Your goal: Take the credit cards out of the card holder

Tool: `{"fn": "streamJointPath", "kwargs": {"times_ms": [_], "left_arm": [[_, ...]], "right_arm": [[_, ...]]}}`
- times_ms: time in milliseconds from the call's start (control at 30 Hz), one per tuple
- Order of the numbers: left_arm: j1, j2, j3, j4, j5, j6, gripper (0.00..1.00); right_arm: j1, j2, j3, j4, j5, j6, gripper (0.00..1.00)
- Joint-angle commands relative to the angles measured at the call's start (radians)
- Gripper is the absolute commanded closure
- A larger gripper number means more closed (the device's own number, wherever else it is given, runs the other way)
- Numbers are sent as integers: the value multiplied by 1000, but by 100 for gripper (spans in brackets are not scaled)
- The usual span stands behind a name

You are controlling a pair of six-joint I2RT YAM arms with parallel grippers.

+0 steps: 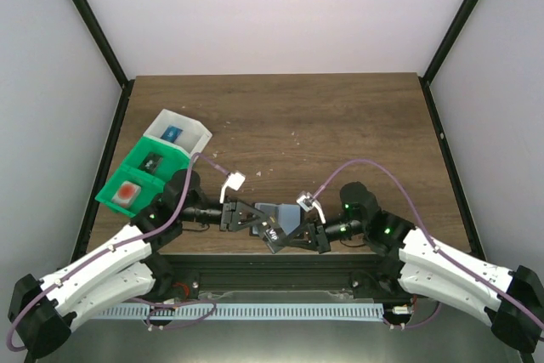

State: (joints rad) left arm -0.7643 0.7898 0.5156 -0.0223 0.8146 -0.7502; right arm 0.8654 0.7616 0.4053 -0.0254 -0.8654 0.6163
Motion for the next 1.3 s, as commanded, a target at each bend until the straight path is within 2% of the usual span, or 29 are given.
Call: {"fn": "streamJointPath", "kwargs": {"times_ms": [0, 267, 533, 733, 800, 833, 900, 1000, 1133, 1200, 1233, 1267], "left_arm": [[4, 6, -9, 2, 57, 20, 75], [2, 16, -11, -5, 75, 40, 82], [3, 42, -18, 1, 80, 50, 77], [2, 43, -31, 42, 103, 36, 100], [3, 38, -33, 46, 96, 33, 100], [2, 34, -31, 41, 81, 35, 100], [6, 30, -18, 4, 21, 47, 100], [23, 18, -5, -30, -62, 40, 100], [61, -20, 15, -43, -196, -1, 100], [83, -38, 38, -62, -301, -12, 100], [101, -45, 51, -68, -351, -14, 100], [115, -50, 69, -73, -397, -15, 100]], "right_arm": [[-1, -6, 44, -22, -33, -27, 99], [0, -2, 40, 0, -37, -15, 99], [0, 7, 24, 34, -46, 0, 100], [0, 6, 15, 38, -27, 8, 99], [0, 6, 15, 32, 6, 18, 97], [0, 3, 15, 32, 27, 25, 94], [0, -6, 18, 28, 91, 51, 79], [0, -45, 6, 40, 204, 111, 65], [0, -122, -13, 31, 370, 200, 35], [0, -168, -15, 22, 417, 221, 10], [0, -186, -13, 16, 438, 231, 2], [0, -206, -13, 12, 457, 236, 0]]}}
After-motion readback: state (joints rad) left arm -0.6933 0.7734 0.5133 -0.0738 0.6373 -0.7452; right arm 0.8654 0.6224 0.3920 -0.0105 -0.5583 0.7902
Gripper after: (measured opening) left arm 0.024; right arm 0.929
